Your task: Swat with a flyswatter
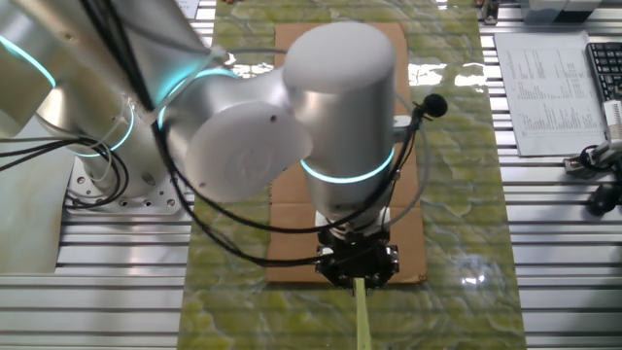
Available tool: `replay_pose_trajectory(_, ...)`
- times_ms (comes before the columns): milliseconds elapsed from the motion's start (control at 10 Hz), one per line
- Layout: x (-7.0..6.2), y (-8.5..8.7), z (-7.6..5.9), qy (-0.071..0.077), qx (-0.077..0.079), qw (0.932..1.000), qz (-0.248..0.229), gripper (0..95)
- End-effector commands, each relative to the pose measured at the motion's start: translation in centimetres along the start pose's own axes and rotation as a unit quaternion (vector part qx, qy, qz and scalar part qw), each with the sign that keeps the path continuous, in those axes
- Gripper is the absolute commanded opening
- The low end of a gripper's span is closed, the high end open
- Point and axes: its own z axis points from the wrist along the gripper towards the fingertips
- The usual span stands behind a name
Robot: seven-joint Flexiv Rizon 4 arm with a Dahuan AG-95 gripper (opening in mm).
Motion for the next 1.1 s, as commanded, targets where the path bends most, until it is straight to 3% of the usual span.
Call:
replay_pose_trajectory(100, 0.2, 0.0, -0.1, -0.001, 0.007, 1.0, 0.003, 19.0)
replay_pose_trajectory(300, 0.4, 0.1, -0.3, -0.002, 0.003, 0.9999, 0.016, 19.0)
replay_pose_trajectory(500, 0.7, 0.4, -1.0, -0.007, -0.014, 0.9969, 0.077, 19.0)
replay_pose_trajectory(600, 0.6, 0.5, -1.2, -0.021, -0.021, 0.9932, 0.113, 0.0)
replay_pose_trajectory(700, 0.6, 0.5, -1.3, -0.036, -0.029, 0.9894, 0.137, 0.0)
replay_pose_trajectory(900, 0.5, 0.8, -2.0, -0.071, -0.057, 0.9726, 0.214, 0.0)
replay_pose_trajectory(1000, 0.2, 1.0, -2.6, -0.084, -0.07, 0.9586, 0.263, 0.0)
replay_pose_trajectory(1100, 0.1, 1.1, -2.8, -0.085, -0.073, 0.955, 0.275, 0.0)
